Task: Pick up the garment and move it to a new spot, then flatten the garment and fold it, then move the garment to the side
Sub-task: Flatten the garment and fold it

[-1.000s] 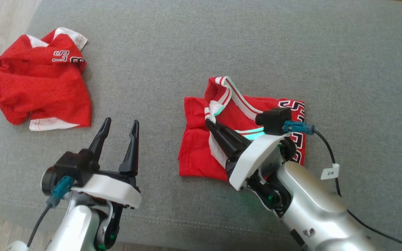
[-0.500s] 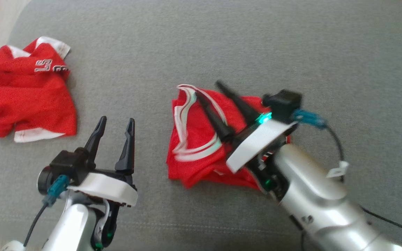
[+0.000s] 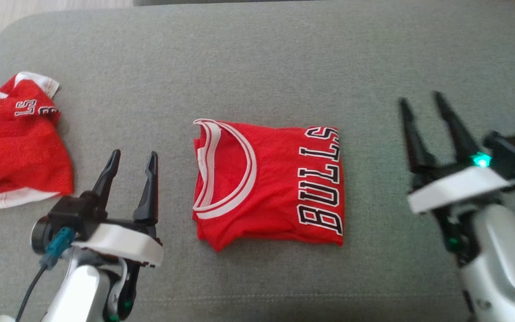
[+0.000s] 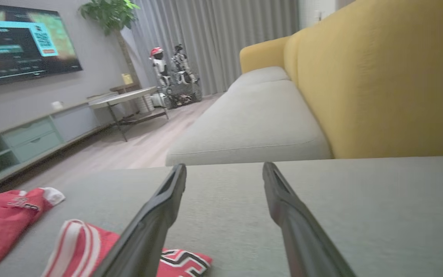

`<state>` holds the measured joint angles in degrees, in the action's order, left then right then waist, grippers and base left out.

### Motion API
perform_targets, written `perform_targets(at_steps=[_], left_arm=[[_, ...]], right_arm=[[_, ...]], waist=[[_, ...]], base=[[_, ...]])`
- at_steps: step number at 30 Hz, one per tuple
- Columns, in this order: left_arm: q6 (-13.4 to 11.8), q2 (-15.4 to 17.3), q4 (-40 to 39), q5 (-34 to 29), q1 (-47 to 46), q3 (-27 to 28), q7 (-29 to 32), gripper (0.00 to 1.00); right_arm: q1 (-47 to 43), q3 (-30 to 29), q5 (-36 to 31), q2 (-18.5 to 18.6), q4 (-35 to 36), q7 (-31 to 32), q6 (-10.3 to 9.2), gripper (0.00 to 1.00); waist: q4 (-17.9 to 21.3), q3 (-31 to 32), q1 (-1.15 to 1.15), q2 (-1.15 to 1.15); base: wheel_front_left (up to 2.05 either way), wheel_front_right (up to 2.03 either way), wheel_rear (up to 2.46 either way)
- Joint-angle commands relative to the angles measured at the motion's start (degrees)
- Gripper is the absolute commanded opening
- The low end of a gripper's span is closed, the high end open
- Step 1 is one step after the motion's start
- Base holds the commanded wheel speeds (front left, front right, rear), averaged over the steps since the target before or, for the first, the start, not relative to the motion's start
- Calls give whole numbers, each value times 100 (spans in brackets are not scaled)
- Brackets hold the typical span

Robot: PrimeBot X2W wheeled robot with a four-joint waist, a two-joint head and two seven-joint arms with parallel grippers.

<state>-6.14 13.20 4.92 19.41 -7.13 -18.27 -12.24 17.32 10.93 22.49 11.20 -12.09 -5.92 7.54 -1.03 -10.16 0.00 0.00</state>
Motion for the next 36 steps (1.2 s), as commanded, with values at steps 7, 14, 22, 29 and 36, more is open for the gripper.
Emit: perform_targets(at_steps=[7, 14, 22, 29, 36], left_arm=[[-146, 239, -294, 83, 31, 322, 21, 100], [-232, 319, -390, 92, 250, 340, 70, 100], [-295, 415, -479, 104, 546, 319, 144, 100], [-384, 468, -576, 141, 808, 324, 229, 100], [-444, 517, -670, 181, 980, 338, 272, 100]], right_arm=[[-718, -703, -546, -132, 1028, 448, -5, 100], [-1159, -913, -743, -225, 1501, 762, -5, 100], [-1532, -975, -799, -220, 1670, 954, -5, 100], [-1797, -1003, -798, -288, 1734, 1064, -5, 100], [-1984, -1005, -816, -311, 1776, 1151, -5, 100]], waist=[[120, 130, 0, 0], [184, 360, 0, 0], [186, 678, 0, 0], [192, 932, 0, 0], [186, 1082, 0, 0]], base=[[0, 0, 0], [0, 0, 0], [0, 0, 0], [0, 0, 0], [0, 0, 0]])
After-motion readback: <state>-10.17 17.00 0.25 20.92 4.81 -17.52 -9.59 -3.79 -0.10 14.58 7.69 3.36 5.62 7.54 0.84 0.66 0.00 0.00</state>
